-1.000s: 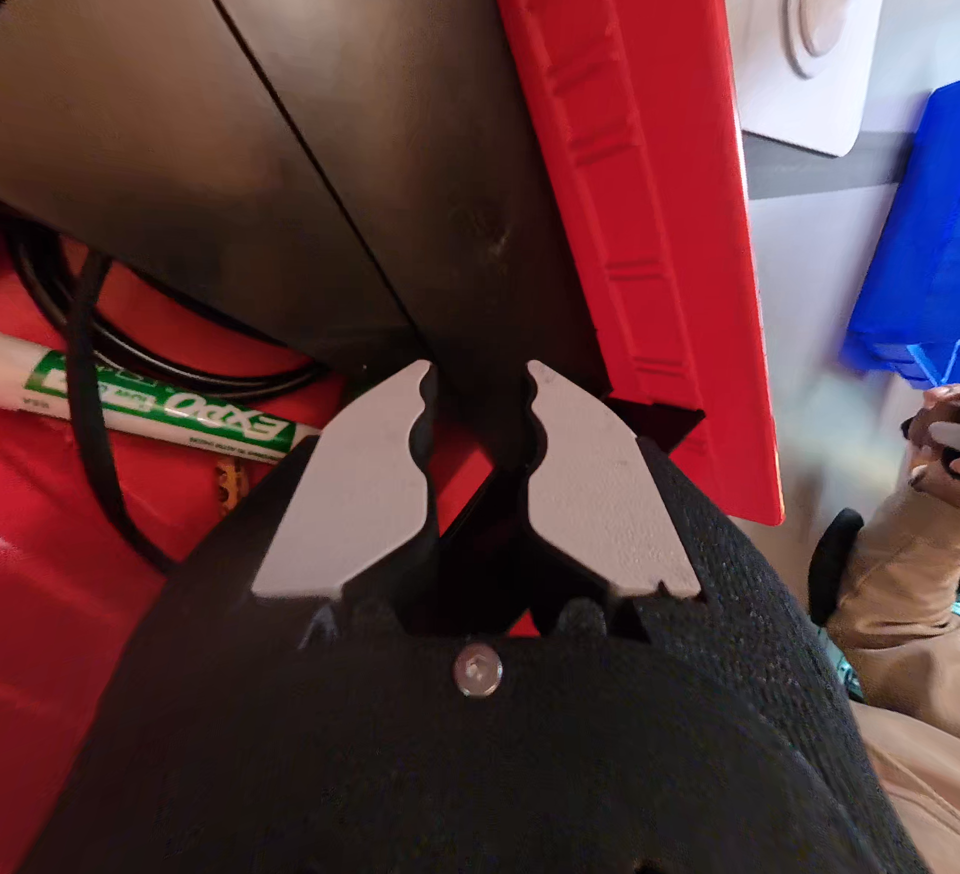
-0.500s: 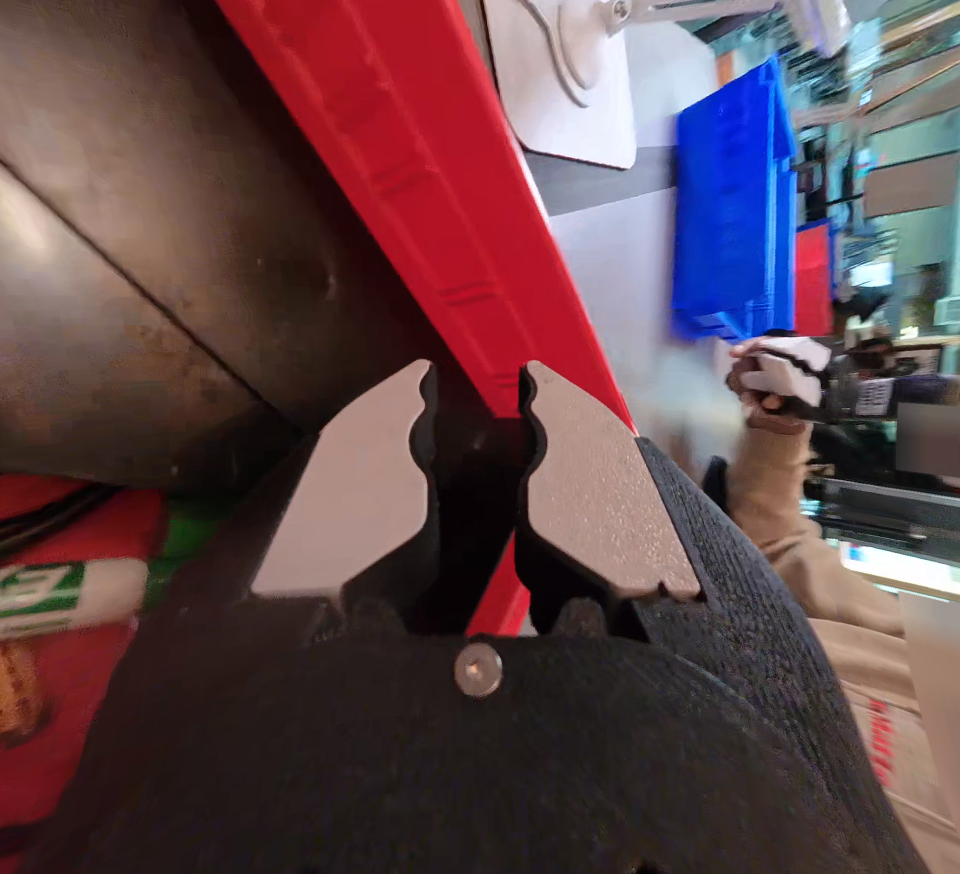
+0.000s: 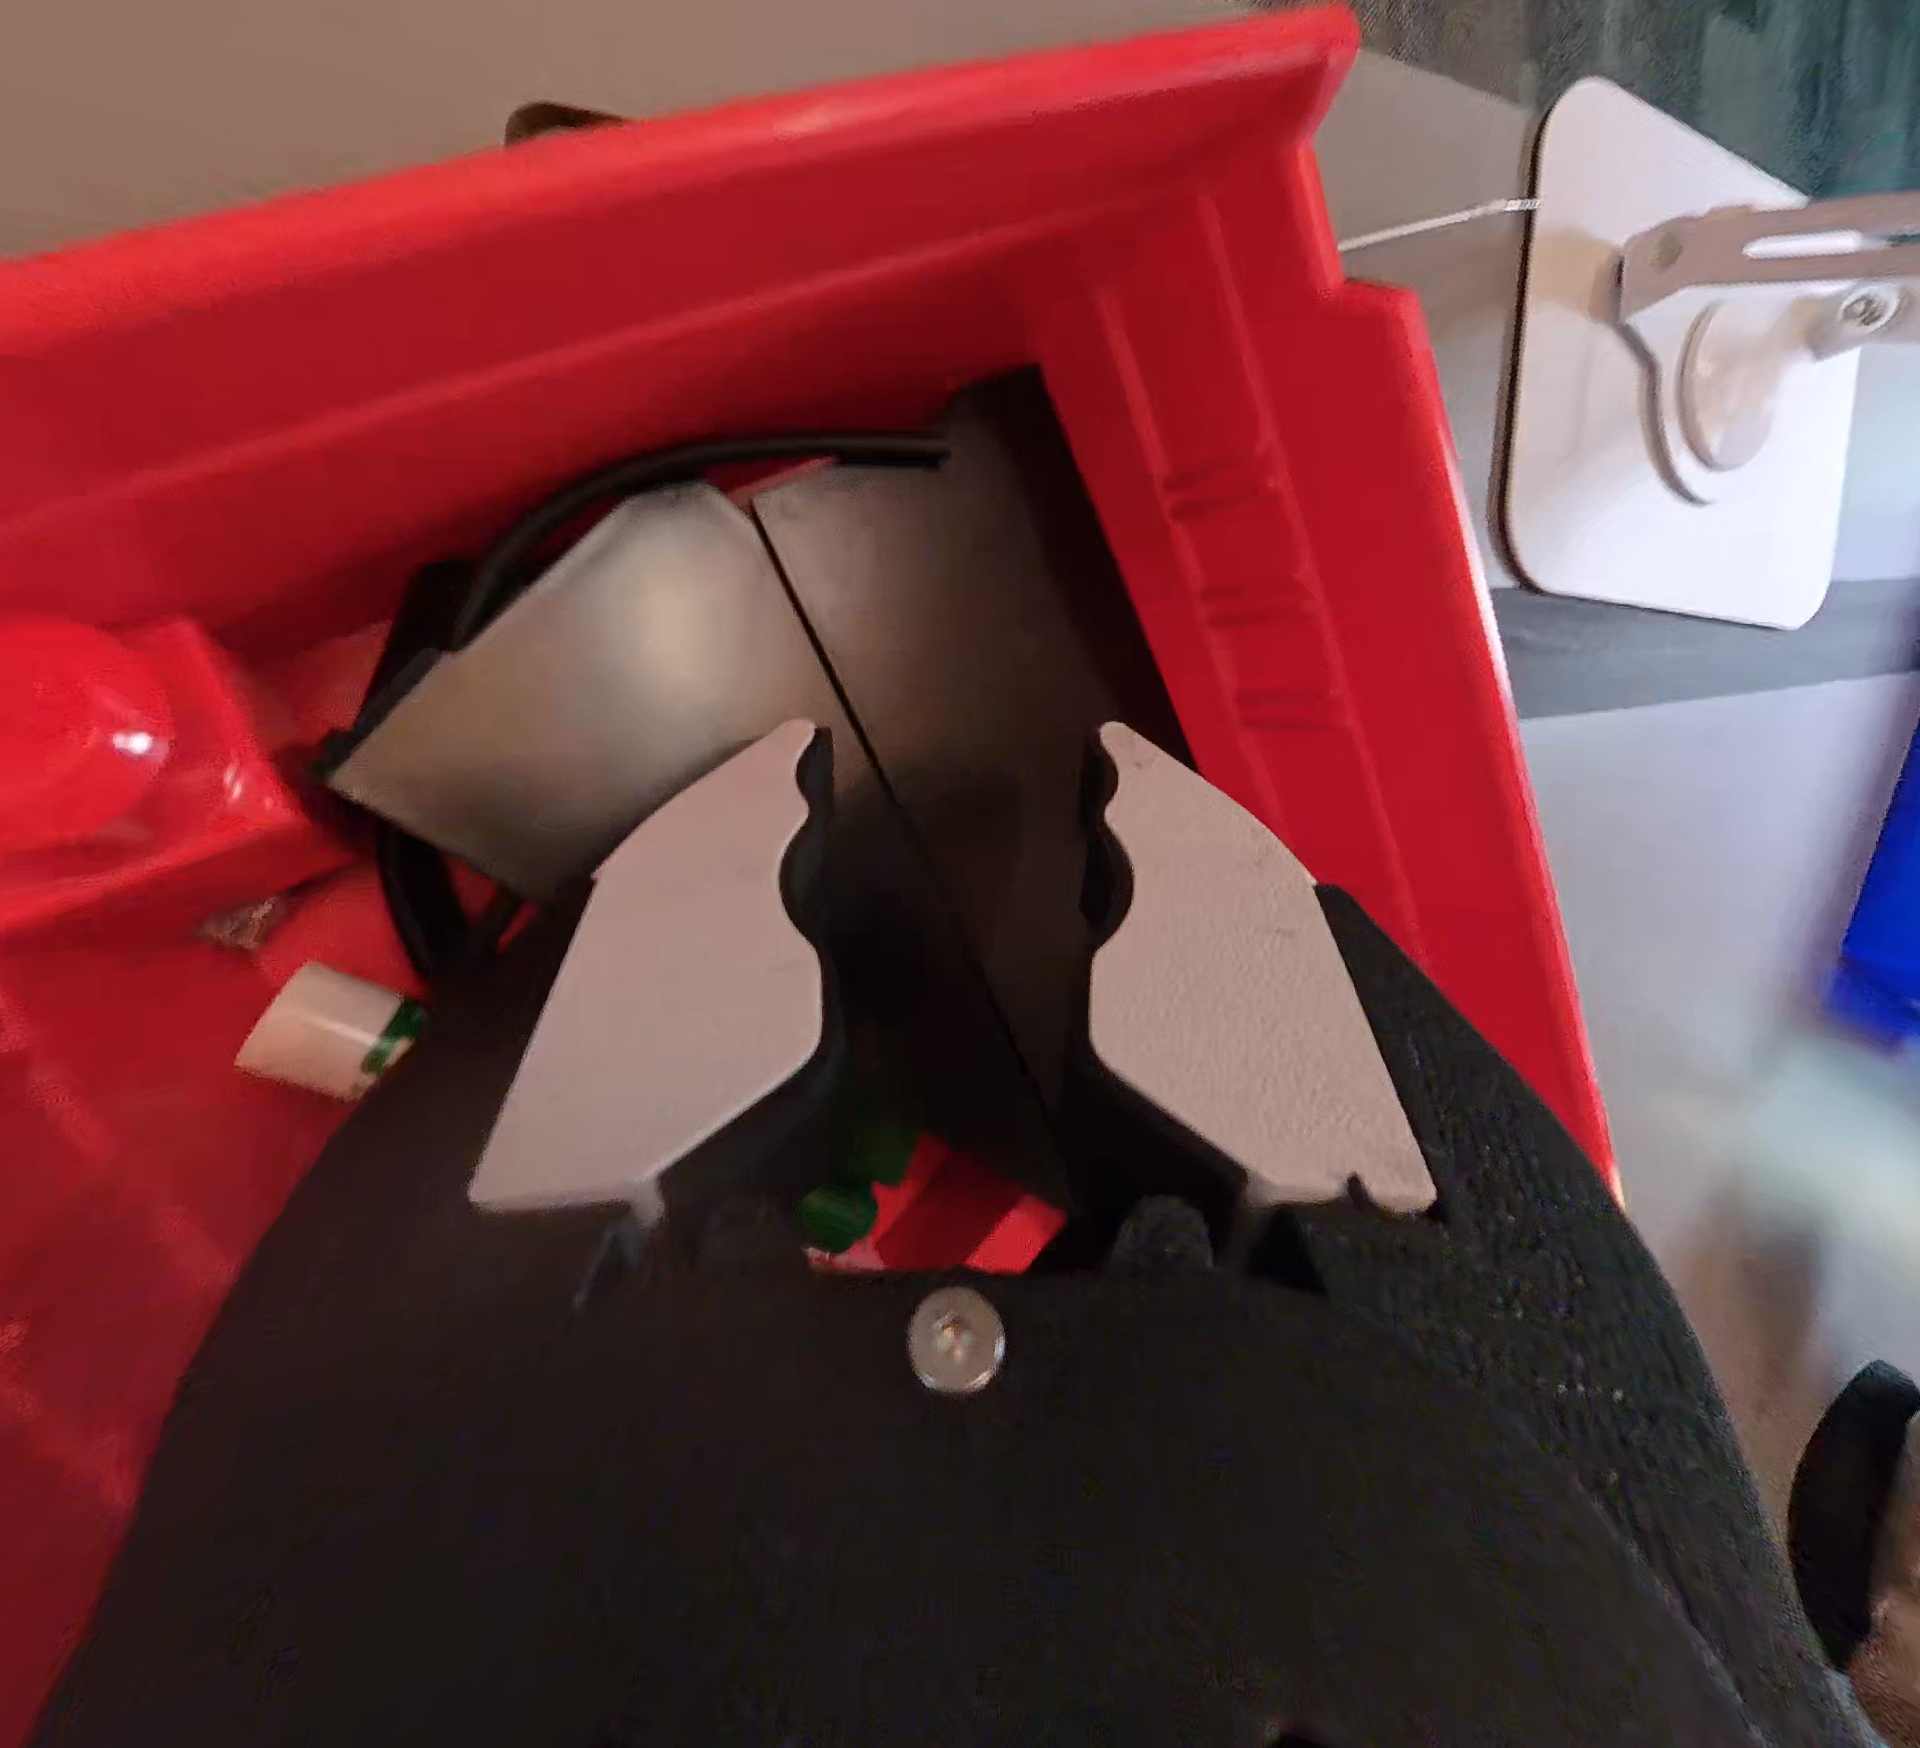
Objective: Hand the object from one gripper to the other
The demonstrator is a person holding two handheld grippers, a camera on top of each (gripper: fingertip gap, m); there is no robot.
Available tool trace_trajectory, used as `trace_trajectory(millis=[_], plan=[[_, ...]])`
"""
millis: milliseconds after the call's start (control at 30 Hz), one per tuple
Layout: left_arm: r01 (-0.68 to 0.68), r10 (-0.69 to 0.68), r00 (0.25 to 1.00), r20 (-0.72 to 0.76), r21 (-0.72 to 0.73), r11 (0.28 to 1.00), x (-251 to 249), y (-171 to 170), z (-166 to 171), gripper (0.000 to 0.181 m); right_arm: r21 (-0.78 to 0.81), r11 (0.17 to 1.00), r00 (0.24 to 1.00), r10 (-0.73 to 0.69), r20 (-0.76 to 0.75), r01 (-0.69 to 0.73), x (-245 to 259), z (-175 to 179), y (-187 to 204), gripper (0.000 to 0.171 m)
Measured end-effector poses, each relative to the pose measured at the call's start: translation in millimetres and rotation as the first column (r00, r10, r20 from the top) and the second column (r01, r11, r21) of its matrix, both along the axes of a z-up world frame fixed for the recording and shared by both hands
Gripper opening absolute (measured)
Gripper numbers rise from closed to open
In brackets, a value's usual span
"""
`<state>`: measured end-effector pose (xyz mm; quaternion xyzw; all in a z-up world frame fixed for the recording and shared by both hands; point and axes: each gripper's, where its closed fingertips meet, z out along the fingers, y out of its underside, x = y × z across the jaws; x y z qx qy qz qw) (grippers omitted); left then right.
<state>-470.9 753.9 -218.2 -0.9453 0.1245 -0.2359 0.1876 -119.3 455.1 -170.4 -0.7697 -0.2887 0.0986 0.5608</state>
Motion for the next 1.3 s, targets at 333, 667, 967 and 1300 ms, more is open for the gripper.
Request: trace_trajectory(millis=[333, 667, 967, 1300], plan=[[0.073, -0.077, 0.996, -0.050, -0.081, 0.994, 8, 12, -6, 0.051, -0.037, 0.999, 1.000, -0.006, 0.001, 0.006, 5, -12, 3, 0.004], [0.299, -0.296, 0.954, 0.048, -0.071, 0.952, 34, -12, 6, 0.033, -0.079, 0.997, 1.000, -0.003, 0.010, 0.004, 6, -26, 4, 0.005], [0.328, -0.342, 0.939, -0.018, -0.245, 0.912, -6, -88, 2, 0.047, -0.095, 0.995, 1.000, -0.005, -0.023, 0.003, 7, -28, 5, 0.005], [0.305, -0.285, 0.952, 0.111, -0.263, 0.915, 6, -108, -7, 0.038, -0.053, 0.999, 0.999, -0.009, -0.044, 0.006, 8, -11, 2, 0.005]])
